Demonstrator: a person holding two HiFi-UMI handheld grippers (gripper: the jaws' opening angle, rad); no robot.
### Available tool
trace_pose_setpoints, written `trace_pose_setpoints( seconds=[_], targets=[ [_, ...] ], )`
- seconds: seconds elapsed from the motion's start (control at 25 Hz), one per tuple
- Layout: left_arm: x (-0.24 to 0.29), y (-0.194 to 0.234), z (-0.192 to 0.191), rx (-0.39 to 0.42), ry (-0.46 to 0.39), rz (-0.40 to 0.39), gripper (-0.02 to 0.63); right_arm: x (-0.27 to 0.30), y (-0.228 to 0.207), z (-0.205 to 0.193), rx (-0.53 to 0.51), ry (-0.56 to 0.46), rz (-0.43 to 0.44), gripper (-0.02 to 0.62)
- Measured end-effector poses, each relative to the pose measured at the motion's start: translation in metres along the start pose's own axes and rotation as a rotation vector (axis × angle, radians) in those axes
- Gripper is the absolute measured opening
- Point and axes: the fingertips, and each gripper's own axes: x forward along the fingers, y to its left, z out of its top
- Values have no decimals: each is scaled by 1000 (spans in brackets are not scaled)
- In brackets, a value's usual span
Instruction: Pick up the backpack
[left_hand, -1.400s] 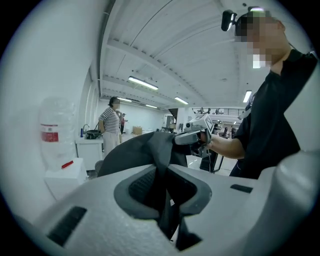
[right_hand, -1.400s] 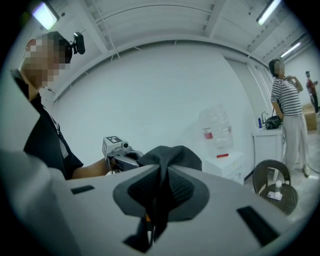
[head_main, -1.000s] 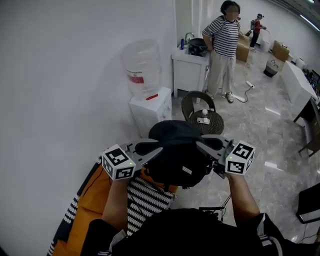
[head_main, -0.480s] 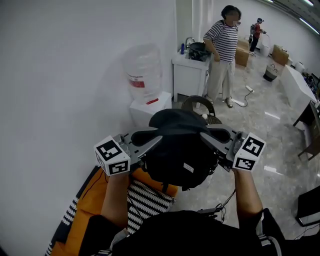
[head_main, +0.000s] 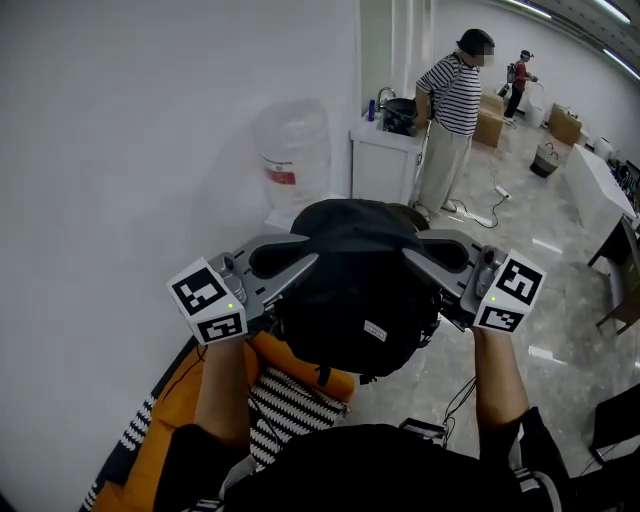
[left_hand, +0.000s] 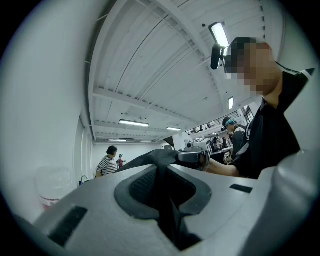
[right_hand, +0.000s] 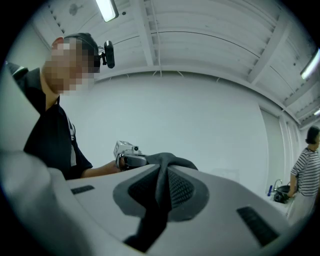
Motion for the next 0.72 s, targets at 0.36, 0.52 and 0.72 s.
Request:
trace_pose_setpoints(
  seconds=[0.36, 0.52, 0.72],
  targets=[
    [-7, -4, 14, 41, 3, 24, 55, 4, 4, 7, 25, -50, 40, 44],
    [-9, -6, 20, 51, -1, 34, 55, 4, 5, 11, 31, -66, 61, 44],
    [-7, -10, 22, 62, -3, 45, 55, 1, 5, 12, 50, -76, 73, 43]
  ],
)
